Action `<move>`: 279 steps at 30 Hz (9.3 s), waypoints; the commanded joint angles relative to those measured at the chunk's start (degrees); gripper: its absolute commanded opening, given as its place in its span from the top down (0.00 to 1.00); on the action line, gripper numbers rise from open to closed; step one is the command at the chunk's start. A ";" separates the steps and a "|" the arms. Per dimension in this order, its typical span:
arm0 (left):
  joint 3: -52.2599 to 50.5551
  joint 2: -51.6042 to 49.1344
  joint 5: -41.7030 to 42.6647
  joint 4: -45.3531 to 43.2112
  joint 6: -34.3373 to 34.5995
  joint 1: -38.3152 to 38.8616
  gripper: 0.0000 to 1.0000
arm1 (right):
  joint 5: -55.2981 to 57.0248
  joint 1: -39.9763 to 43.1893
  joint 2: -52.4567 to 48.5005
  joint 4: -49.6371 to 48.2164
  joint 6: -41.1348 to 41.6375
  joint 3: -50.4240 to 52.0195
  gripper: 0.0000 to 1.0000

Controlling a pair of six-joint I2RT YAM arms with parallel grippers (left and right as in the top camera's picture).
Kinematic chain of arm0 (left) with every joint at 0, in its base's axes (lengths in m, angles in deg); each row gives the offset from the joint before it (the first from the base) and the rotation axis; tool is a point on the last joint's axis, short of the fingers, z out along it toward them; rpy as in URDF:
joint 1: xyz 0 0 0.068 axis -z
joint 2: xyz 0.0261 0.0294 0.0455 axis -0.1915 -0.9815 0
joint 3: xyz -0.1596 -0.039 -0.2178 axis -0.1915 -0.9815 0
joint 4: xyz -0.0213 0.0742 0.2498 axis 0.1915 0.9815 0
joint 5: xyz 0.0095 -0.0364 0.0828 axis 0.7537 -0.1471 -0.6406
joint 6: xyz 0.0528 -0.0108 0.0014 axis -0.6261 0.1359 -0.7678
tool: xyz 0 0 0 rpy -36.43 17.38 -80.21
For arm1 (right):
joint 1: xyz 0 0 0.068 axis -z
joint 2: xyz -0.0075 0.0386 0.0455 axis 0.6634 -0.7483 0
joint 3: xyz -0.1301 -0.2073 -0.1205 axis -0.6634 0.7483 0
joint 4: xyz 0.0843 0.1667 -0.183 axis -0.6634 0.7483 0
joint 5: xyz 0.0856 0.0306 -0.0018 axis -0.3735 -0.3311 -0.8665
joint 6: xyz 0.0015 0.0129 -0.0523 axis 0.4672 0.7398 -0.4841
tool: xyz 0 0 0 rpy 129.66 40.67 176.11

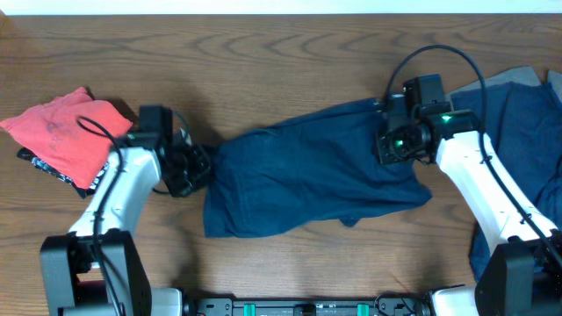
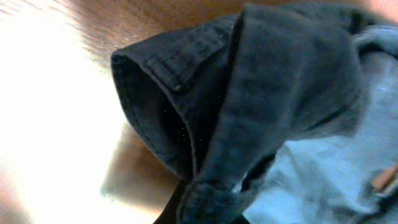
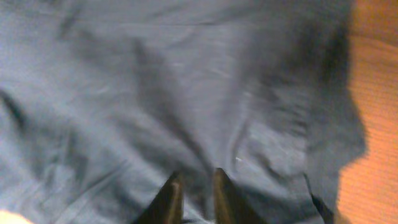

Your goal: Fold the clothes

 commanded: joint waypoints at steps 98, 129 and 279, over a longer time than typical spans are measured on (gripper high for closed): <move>23.28 -9.44 -8.00 -27.96 16.35 35.78 0.55 | 17.27 2.05 -10.05 4.79 14.03 -13.16 0.83; 23.30 -28.96 -9.44 -31.67 5.73 23.41 0.53 | -5.46 -17.29 -9.07 -0.39 15.91 8.37 0.81; 26.60 -10.14 -22.47 -16.61 -16.94 -30.32 0.91 | 9.88 3.37 -8.63 -9.77 11.02 10.05 0.67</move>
